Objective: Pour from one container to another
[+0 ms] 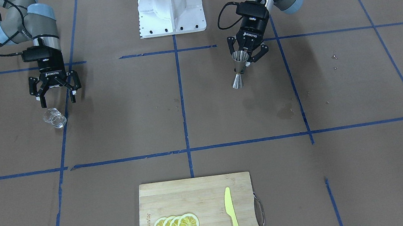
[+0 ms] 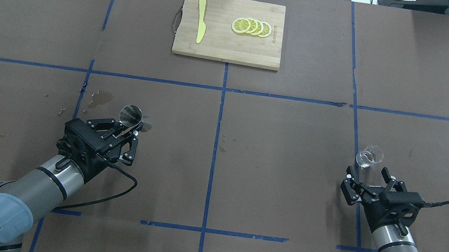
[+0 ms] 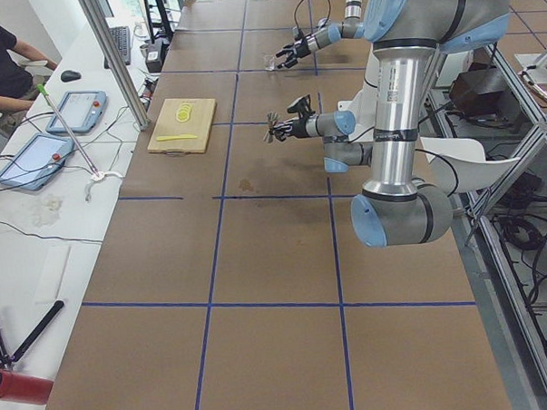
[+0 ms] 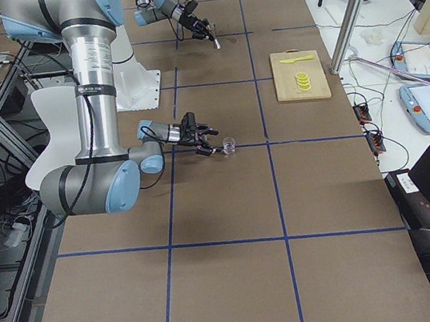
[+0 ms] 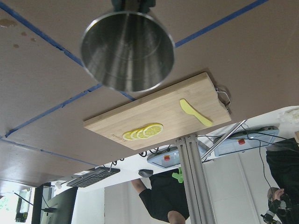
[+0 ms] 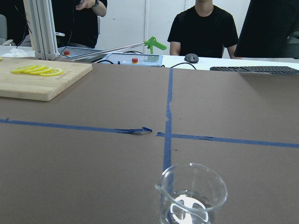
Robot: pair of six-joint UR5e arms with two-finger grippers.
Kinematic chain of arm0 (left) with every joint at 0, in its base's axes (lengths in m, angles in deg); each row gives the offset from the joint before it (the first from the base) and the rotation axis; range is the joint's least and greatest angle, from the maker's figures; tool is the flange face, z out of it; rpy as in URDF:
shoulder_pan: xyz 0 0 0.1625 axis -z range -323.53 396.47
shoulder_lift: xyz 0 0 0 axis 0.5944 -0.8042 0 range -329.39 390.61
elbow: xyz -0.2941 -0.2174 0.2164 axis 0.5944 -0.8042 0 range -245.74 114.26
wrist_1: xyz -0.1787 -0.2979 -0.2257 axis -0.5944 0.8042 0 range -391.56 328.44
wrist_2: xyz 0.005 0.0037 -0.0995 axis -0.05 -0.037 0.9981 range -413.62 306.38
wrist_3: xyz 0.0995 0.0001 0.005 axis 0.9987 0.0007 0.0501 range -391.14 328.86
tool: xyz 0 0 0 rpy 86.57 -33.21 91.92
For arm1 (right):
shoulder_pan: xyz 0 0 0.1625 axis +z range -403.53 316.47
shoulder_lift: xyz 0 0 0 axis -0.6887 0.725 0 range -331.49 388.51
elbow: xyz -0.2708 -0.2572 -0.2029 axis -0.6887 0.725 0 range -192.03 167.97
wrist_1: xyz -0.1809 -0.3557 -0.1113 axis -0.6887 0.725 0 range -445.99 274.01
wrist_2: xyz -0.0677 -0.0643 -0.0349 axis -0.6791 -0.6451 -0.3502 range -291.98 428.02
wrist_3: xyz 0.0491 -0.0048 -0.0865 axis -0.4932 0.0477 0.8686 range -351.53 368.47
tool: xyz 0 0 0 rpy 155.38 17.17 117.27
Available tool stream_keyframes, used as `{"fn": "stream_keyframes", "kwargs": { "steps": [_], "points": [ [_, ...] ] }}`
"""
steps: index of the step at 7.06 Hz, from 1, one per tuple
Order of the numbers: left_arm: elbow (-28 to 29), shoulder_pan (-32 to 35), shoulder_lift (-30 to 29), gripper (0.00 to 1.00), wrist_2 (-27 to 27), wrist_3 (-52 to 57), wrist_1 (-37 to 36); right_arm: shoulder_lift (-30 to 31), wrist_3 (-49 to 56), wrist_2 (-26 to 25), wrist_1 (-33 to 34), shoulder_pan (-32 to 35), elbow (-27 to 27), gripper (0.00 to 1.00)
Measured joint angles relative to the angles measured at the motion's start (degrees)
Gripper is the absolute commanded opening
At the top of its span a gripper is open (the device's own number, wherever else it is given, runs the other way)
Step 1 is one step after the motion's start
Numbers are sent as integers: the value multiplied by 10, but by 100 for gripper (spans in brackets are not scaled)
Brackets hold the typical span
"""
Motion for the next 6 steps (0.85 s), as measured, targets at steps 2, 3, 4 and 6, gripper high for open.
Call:
{"fn": "stream_keyframes", "kwargs": {
  "steps": [2, 3, 4, 6],
  "points": [
    [0, 0, 0, 0, 0, 0, 0, -5, 1, 2, -3, 5, 8, 96],
    [1, 0, 0, 0, 0, 0, 0, -14, 4, 7, -3, 15, 12, 96],
    [1, 0, 0, 0, 0, 0, 0, -26, 6, 13, -3, 27, 23, 95],
    [1, 0, 0, 0, 0, 0, 0, -42, 10, 23, -3, 41, 41, 91]
  ]
}}
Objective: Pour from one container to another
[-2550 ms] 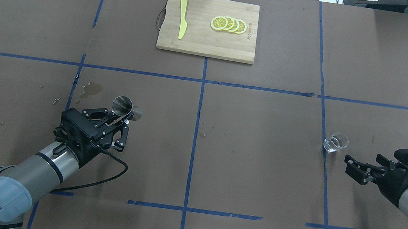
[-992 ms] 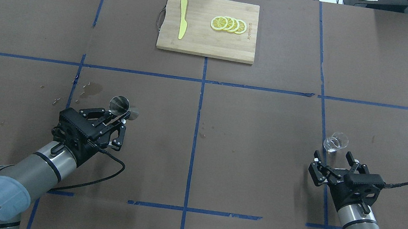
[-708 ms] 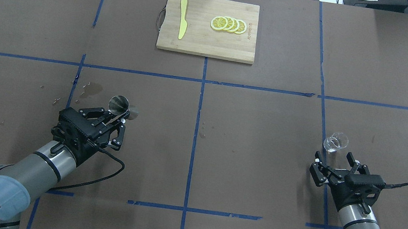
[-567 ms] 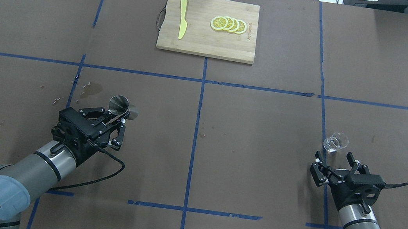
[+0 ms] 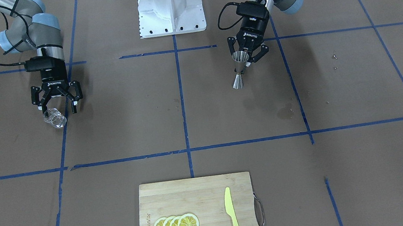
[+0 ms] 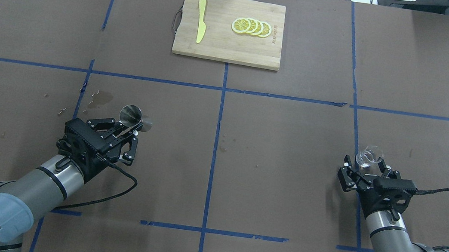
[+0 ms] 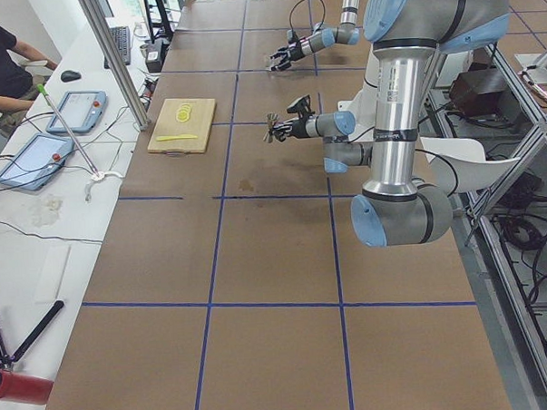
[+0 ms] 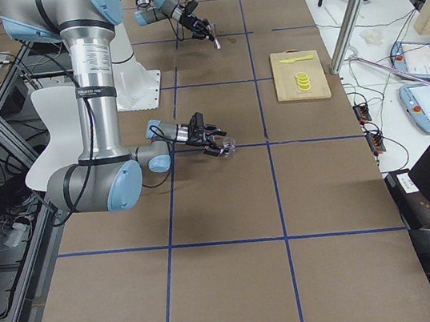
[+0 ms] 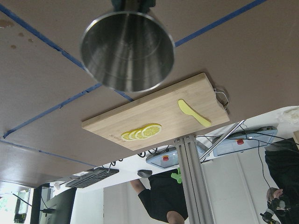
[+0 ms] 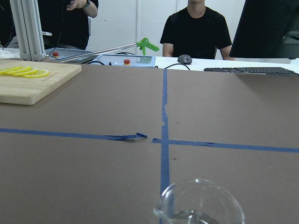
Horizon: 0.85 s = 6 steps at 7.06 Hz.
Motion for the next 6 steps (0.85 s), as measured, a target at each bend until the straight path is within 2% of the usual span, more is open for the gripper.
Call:
{"fn": "stream_keyframes", "kwargs": {
  "steps": [1, 2, 4, 5, 6],
  "points": [
    [0, 0, 0, 0, 0, 0, 0, -2, 1, 2, 0, 3, 5, 87],
    [0, 0, 0, 0, 0, 0, 0, -2, 2, 3, 0, 7, 8, 76],
    [-1, 0, -1, 0, 0, -1, 0, -3, 5, 5, -1, 12, 12, 45],
    [-1, 0, -1, 0, 0, -1, 0, -3, 6, 5, -2, 12, 16, 20],
    [-1, 0, -2, 0, 0, -1, 0, -3, 6, 5, -2, 12, 21, 9]
  ]
}}
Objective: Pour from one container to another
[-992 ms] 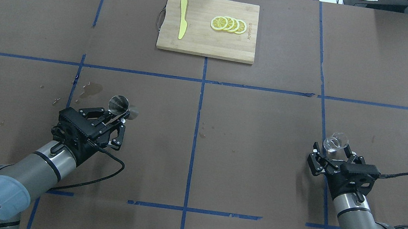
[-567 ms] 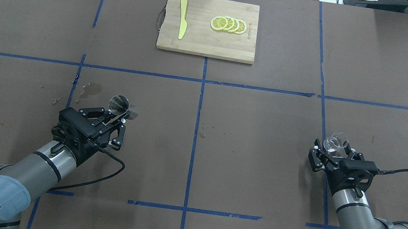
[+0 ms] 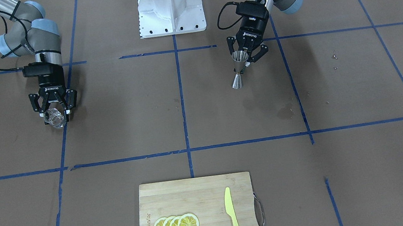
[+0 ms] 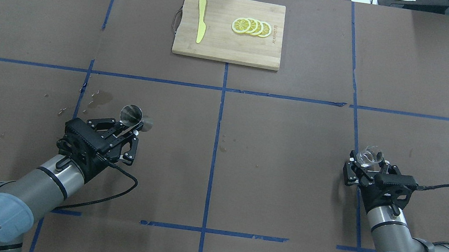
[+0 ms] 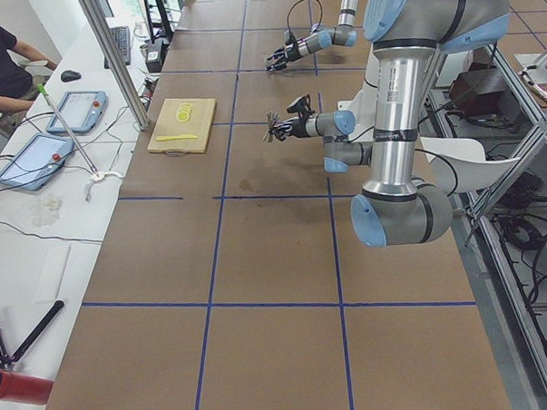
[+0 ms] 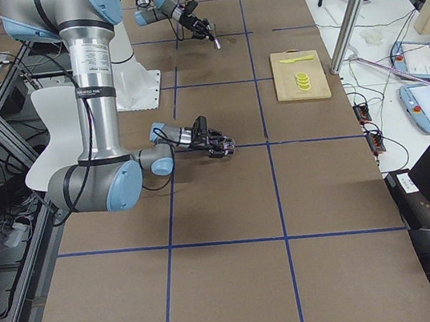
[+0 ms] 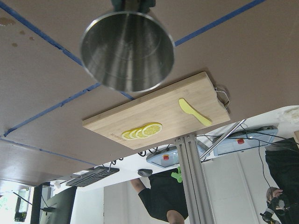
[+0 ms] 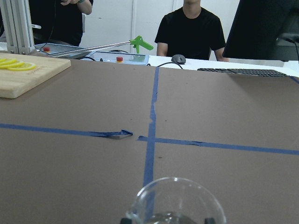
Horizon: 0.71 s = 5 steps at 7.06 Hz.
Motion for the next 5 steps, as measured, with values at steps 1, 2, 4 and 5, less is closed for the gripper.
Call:
{"fn": "stream_keyframes", "kwargs": {
  "steps": [1, 2, 4, 5],
  "points": [
    [0, 0, 0, 0, 0, 0, 0, 0, 3, 0, 0, 0, 0, 9],
    [-1, 1, 1, 0, 1, 2, 0, 0, 14, 0, 0, 1, -7, 3],
    [-1, 1, -4, 0, 4, 25, 0, -1, 48, -2, 1, 3, -46, 0],
    [0, 0, -9, 0, 5, 36, -2, -3, 68, -4, 3, 3, -73, 0]
  ]
}}
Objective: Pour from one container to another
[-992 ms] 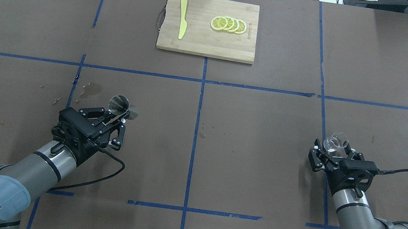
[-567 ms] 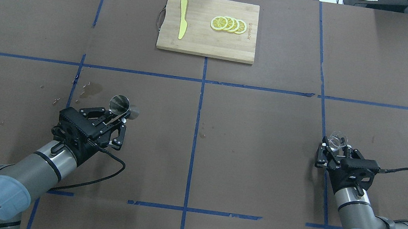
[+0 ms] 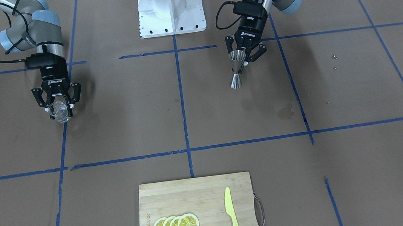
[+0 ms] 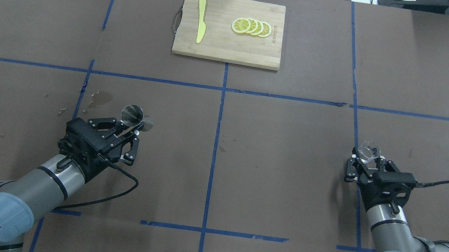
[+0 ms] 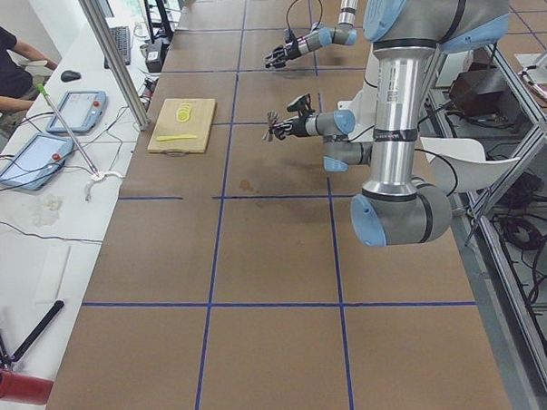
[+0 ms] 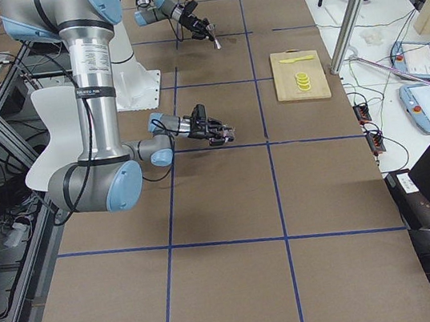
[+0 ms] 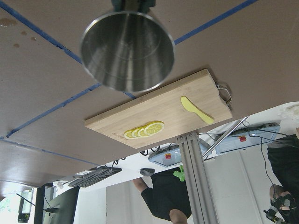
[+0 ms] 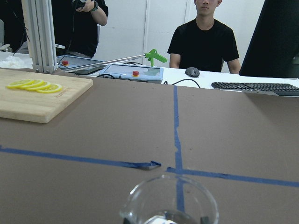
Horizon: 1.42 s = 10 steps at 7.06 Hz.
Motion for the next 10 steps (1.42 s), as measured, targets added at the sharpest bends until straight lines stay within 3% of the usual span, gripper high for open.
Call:
{"fn": "stream_keyframes", "kwargs": {
  "steps": [4, 7, 10],
  "points": [
    [19, 17, -79, 0, 97, 28, -84, -27, 85, -7, 23, -4, -72, 0],
    [48, 45, -128, 0, 186, 25, -106, -80, 104, -6, 105, -21, -113, 0],
    [71, 52, -158, 0, 221, 17, -108, -136, 111, -21, 192, -32, -156, 0]
  ]
}}
